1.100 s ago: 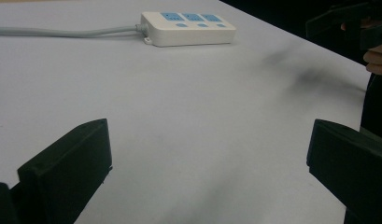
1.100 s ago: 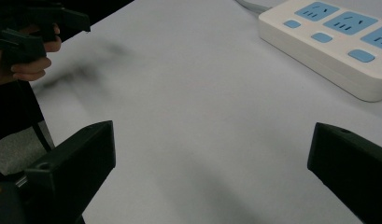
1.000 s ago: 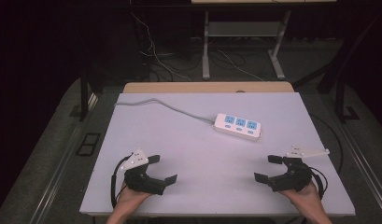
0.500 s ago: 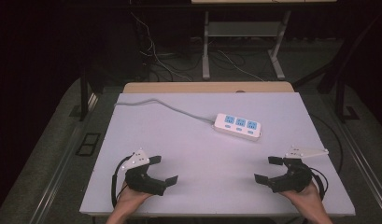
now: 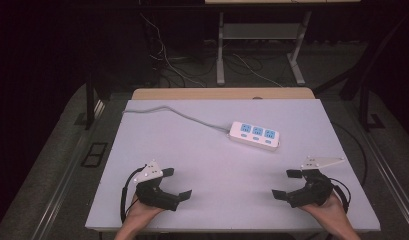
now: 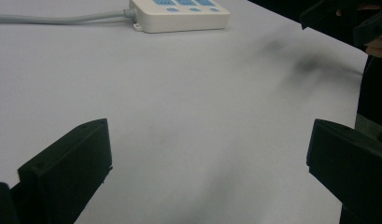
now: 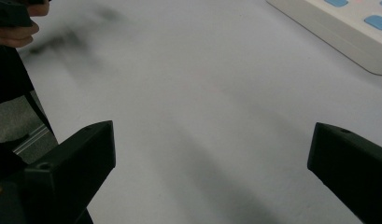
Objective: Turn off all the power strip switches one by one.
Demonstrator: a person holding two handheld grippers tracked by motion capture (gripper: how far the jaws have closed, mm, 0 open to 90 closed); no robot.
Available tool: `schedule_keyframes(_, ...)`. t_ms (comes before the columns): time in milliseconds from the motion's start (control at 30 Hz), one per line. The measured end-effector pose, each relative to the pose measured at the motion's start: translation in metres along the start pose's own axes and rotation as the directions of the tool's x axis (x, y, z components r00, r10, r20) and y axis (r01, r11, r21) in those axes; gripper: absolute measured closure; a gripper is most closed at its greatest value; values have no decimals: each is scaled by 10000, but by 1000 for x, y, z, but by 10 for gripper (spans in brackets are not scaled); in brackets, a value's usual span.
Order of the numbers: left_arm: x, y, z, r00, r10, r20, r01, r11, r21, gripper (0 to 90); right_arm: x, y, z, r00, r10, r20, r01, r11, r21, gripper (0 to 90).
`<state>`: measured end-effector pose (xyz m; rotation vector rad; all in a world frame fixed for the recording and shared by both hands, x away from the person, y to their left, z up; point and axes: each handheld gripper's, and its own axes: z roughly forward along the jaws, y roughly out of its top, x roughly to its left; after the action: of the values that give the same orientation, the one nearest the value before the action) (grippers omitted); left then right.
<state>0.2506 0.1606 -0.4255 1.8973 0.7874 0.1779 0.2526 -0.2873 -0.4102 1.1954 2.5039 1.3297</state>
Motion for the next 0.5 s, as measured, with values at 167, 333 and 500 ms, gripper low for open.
schedule_keyframes(167,1,-1,0,10000,-34,-5,34,10000,9,0,-1,5,0,10000,-52,-21,52,9998,178,9)
schedule_keyframes(333,1,-1,0,10000,-59,-21,59,10000,11,0,-3,11,0,9999,-88,-60,90,9997,246,9)
schedule_keyframes(500,2,-1,0,9999,-100,-27,100,9999,30,0,-7,19,0,9999,-108,-55,110,9996,276,9)
